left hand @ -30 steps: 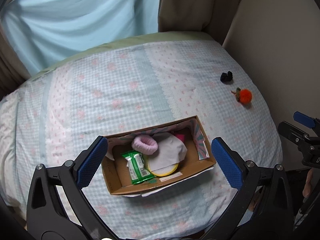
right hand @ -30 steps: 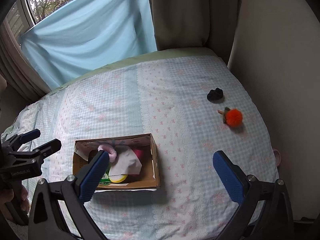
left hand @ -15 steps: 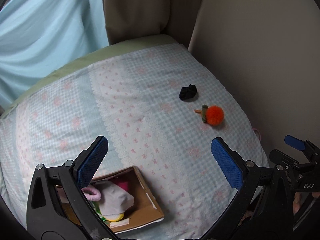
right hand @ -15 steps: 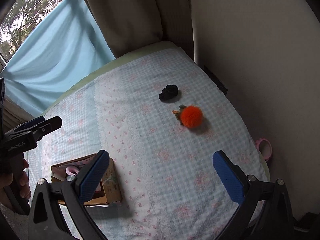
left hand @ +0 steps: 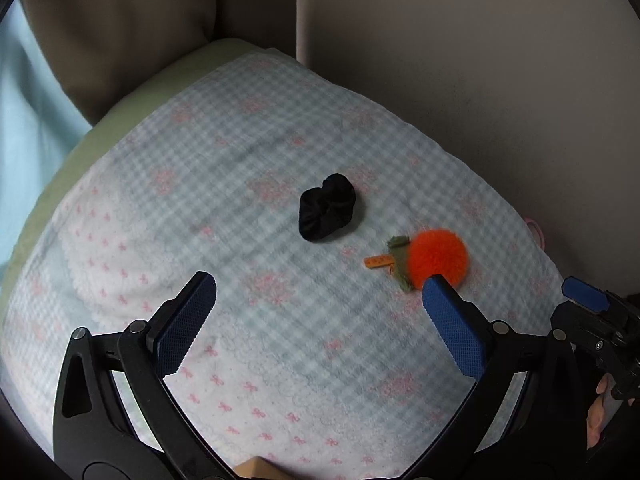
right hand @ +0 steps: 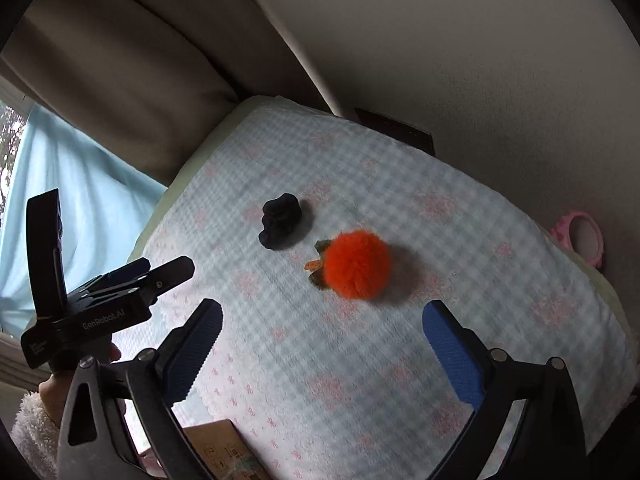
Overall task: Organize soft objects
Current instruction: 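Grasp the black fuzzy item with left tool while right tool grasps orange pom-pom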
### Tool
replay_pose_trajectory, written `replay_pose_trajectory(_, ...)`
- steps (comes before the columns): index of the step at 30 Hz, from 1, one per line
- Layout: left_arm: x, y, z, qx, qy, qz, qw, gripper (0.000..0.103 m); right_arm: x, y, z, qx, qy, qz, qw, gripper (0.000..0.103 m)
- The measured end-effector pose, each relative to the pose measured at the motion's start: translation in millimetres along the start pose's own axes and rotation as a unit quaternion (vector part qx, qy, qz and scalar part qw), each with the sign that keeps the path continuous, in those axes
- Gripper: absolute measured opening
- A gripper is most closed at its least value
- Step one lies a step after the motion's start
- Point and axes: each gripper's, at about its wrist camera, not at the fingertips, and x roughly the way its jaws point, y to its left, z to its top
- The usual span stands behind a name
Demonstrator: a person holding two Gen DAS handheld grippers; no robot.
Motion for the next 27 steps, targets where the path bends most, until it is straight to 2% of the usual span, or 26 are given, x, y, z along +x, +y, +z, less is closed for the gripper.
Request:
replay_pose_trajectory(3,50,4,15,0.010,0.014,-0.023,0.9996,0.100,34,-16,2,0.023,-0.008,0.002,1.000,0.097)
replay_pose_trajectory(7,102,7,31,0.018,0.027,-0.036,0.9988,0.097,75,-32,3,0.044,-0.008,0.013,0.999,0.085)
replay_pose_trajectory(9,123,3,38,0.031,0.032,-0.036,0.9983,0.094,93,-41,3,0.061,-0.005,0.016,0.998,0.084)
replay_pose_trajectory(13,158,-4,45,0.044,0.047,-0.044,0.9969,0.079,125,-54,3,0.093,0.014,0.038,0.995,0.072)
replay_pose_trajectory(15,171,-6,44,0.043,0.056,-0.044,0.9965,0.074,135,-56,3,0.109,0.019,0.049,0.993,0.069)
replay_pose_trajectory(18,179,-9,42,0.045,0.051,-0.040,0.9969,0.073,142,-55,5,0.121,0.017,0.060,0.991,0.065)
replay_pose_trajectory(20,182,-9,42,0.048,0.046,-0.034,0.9973,0.066,144,-52,8,0.123,0.011,0.063,0.990,0.059)
replay_pose_trajectory(21,183,-9,41,0.049,0.044,-0.027,0.9975,0.058,146,-51,9,0.125,0.012,0.064,0.990,0.056)
replay_pose_trajectory(23,184,-8,40,0.049,0.039,-0.015,0.9979,0.048,151,-50,11,0.130,0.018,0.061,0.990,0.041)
replay_pose_trajectory(25,183,-6,39,0.048,0.033,-0.008,0.9982,0.031,154,-49,11,0.126,0.021,0.049,0.991,0.036)
replay_pose_trajectory(27,180,0,40,0.049,0.033,0.000,0.9982,0.025,155,-47,10,0.123,0.019,0.045,0.991,0.034)
